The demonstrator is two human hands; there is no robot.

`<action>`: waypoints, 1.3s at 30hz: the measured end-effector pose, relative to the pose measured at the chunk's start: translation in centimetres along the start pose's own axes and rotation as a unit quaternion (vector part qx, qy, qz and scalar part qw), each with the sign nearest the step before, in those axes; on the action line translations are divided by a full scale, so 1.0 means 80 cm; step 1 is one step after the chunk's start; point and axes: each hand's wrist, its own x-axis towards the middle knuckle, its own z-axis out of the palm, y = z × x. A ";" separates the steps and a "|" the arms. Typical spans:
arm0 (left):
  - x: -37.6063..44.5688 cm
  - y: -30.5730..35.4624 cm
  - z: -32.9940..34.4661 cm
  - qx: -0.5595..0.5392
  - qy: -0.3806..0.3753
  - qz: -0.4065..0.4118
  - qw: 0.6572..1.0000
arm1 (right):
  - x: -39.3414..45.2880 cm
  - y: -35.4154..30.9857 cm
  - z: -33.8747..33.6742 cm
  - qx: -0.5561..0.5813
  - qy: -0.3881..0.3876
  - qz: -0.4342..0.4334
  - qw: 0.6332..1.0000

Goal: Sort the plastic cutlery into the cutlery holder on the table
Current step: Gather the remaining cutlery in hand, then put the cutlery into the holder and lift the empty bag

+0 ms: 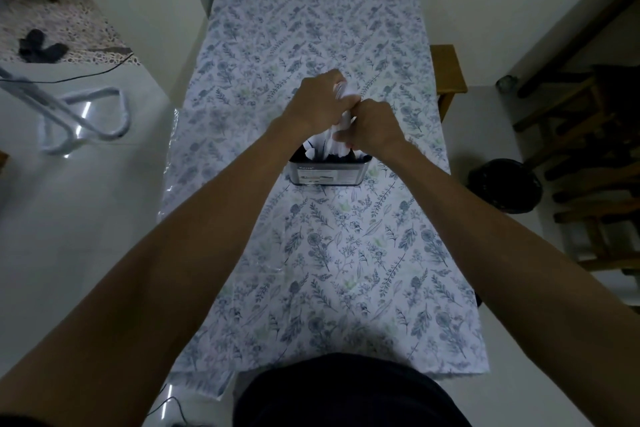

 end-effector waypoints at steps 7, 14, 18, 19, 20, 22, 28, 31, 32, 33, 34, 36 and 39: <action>-0.009 -0.024 0.008 0.028 -0.003 0.024 0.999 | -0.017 0.000 0.025 -0.044 0.054 -0.028 0.997; -0.019 -0.040 0.015 0.046 -0.038 0.050 0.997 | -0.022 0.014 0.015 -0.051 0.023 -0.029 0.998; -0.014 -0.035 0.017 0.085 -0.028 0.065 0.994 | -0.020 0.013 0.005 -0.058 0.006 -0.026 0.998; -0.013 -0.034 0.017 0.099 -0.027 0.067 0.992 | -0.020 0.012 0.001 -0.055 0.002 -0.025 0.998; -0.013 -0.033 0.017 0.113 -0.026 0.067 0.991 | -0.018 0.013 -0.001 -0.049 0.001 -0.022 0.999; -0.013 -0.031 0.018 0.145 -0.024 0.066 0.987 | -0.017 0.017 -0.009 -0.013 0.005 -0.013 1.000; -0.020 -0.029 0.022 0.173 -0.034 0.050 0.983 | -0.028 0.026 -0.036 0.136 0.023 -0.067 0.988; -0.024 -0.025 0.018 0.207 -0.046 0.044 0.976 | -0.028 0.027 -0.038 0.115 0.016 -0.090 0.989; -0.026 -0.024 0.016 0.219 -0.045 0.043 0.974 | -0.028 0.028 -0.037 0.106 0.012 -0.093 0.990; -0.028 -0.023 0.013 0.226 -0.046 0.042 0.972 | -0.028 0.028 -0.036 0.094 0.005 -0.095 0.991; -0.030 -0.022 0.010 0.225 -0.051 0.042 0.972 | -0.026 0.029 -0.034 0.077 -0.002 -0.098 0.992; -0.036 -0.022 0.003 0.203 -0.059 0.042 0.976 | -0.024 0.028 -0.028 0.034 0.001 -0.123 0.992; -0.051 -0.033 -0.008 0.144 -0.039 0.050 0.987 | -0.031 0.028 -0.009 -0.064 0.025 -0.201 0.977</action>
